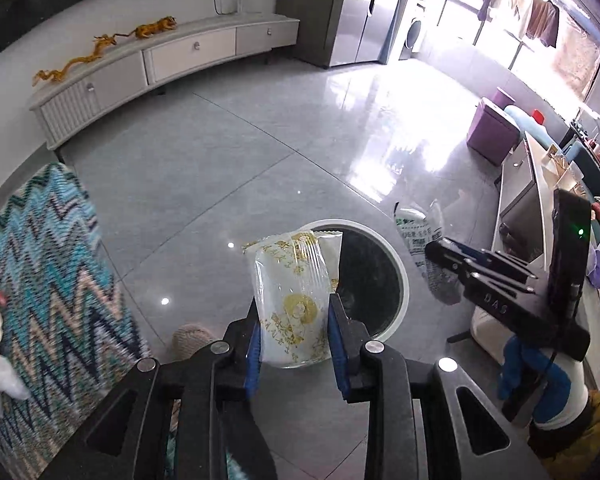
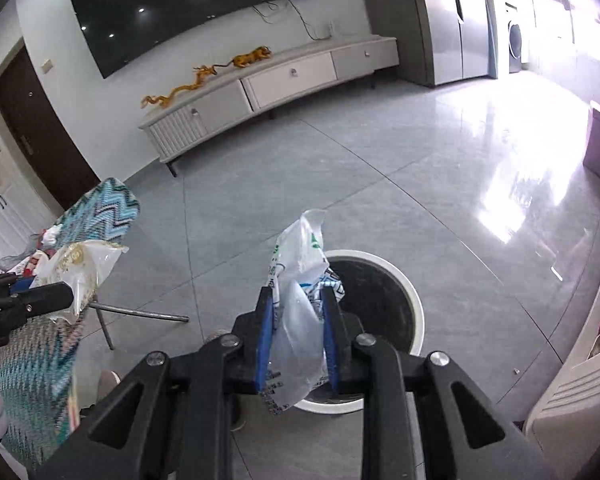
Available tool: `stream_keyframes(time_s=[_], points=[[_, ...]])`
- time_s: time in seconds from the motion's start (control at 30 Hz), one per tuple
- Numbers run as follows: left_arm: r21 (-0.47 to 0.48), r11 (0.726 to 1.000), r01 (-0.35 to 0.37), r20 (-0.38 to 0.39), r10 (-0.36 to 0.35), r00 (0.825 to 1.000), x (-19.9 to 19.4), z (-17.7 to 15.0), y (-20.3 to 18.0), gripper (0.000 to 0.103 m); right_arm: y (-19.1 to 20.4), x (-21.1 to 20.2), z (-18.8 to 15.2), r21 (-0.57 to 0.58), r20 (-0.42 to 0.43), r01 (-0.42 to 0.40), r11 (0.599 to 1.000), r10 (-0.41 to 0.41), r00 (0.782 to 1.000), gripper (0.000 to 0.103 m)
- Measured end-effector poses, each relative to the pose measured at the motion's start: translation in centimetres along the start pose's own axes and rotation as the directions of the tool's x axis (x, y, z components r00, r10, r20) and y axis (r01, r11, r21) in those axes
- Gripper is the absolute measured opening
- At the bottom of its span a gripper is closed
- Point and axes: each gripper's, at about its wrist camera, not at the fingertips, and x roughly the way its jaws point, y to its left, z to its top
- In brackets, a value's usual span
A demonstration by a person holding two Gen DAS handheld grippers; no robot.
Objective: Collect trash
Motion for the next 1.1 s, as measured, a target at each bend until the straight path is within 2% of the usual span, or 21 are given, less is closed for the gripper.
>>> stream_keyframes(time_s=[0.17,0.27,0.4,0.43,0.5,0.8,0.97,1.1], points=[[-0.036,0.999,0.038,-0.074,-0.04,0.996,6.2,2.2,-1.5,0.029,-3.1,5.4,-0.7,0.045,-0.068,0.033,0.998,-0.03,0.997,0.025],[-0.075,0.994,0.08,-0.114,-0.088,0.99,9.3,2.8,-1.6,0.032,-4.6,8.2,-1.5,0.062,-0.118,0.055,0.997,-0.048,0.992,0.031],[-0.125,0.982,0.143,-0.131,-0.159,0.979,10.8,2.7,-1.7,0.036,-6.1,10.1,-2.5,0.081,-0.156,0.067,0.994,-0.054,0.986,0.037],[-0.129,0.979,0.159,-0.127,-0.176,0.976,10.7,2.6,-1.6,0.039,-6.2,10.2,-2.6,0.081,-0.159,0.069,0.994,-0.055,0.986,0.043],[-0.127,0.979,0.159,-0.117,-0.174,0.978,10.2,2.5,-1.1,0.042,-6.4,10.1,-2.9,0.081,-0.16,0.07,0.994,-0.057,0.985,0.051],[-0.075,0.994,0.077,-0.001,-0.078,0.997,3.8,2.6,2.5,0.047,-4.9,9.0,-2.1,0.075,-0.136,0.024,0.997,-0.013,0.991,0.051],[-0.094,0.995,0.03,0.054,-0.026,0.998,0.2,1.2,5.5,0.047,-1.5,8.8,-1.5,0.025,-0.124,-0.035,0.999,0.038,0.992,0.051],[-0.128,0.991,-0.037,0.094,0.049,0.994,-2.1,-0.7,8.4,0.051,2.0,10.3,-0.6,-0.023,-0.14,-0.094,0.995,0.09,0.986,0.051]])
